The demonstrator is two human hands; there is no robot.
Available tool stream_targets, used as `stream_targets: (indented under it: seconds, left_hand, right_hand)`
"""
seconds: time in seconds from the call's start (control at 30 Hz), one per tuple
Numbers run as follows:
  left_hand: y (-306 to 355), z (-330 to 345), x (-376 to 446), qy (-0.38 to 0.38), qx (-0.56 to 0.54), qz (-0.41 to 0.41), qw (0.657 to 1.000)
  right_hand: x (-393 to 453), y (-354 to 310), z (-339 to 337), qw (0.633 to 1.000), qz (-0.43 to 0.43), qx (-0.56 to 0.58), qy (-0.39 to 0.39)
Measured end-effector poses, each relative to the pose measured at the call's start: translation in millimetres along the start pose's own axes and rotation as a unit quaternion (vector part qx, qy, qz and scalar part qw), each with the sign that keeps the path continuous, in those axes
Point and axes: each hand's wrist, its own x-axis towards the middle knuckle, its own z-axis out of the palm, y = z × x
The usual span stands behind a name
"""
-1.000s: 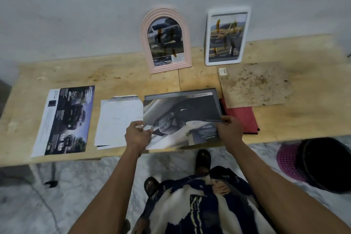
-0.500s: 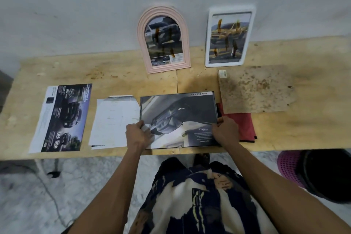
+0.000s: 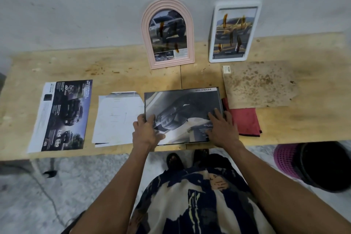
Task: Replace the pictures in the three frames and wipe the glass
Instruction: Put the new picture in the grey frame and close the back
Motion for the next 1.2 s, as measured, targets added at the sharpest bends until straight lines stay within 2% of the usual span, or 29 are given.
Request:
stream_targets:
  seconds: [0.33, 0.43, 0.53, 0.6, 0.7, 0.87, 1.07, 1.2]
  left_hand:
    - [-7, 5, 5, 0.01, 0.031, 0.019, 0.999]
    - [-4, 2, 5, 0.015, 0.026, 0.001, 1.0]
    - [10, 0, 6, 0.054, 0.012, -0.025, 0.998]
    - [29, -3, 7, 0.074, 0.0, -0.029, 0.997]
    - [66, -1, 14, 0.094, -0.016, 0.017, 0.995]
    - [139, 15, 22, 0.068, -0.115, 0.062, 0.989]
    - [232, 33, 34, 0.029, -0.165, 0.072, 0.983]
    - [293, 40, 46, 0.014, -0.158, 0.067, 0.985]
  right_hand:
    - [4, -12, 1, 0.998, 0.011, -0.035, 0.041]
    - [0, -12, -4, 0.994, 0.01, 0.033, 0.103]
    - [-5, -2, -9, 0.976, 0.026, 0.141, 0.164]
    - [-7, 11, -15, 0.964, 0.045, 0.18, 0.191]
    - [-5, 40, -28, 0.953, 0.081, 0.206, 0.208]
    - [14, 106, -49, 0.943, 0.132, 0.229, 0.204]
    - [47, 188, -88, 0.937, 0.157, 0.248, 0.189]
    - [74, 235, -109, 0.93, 0.182, 0.272, 0.167]
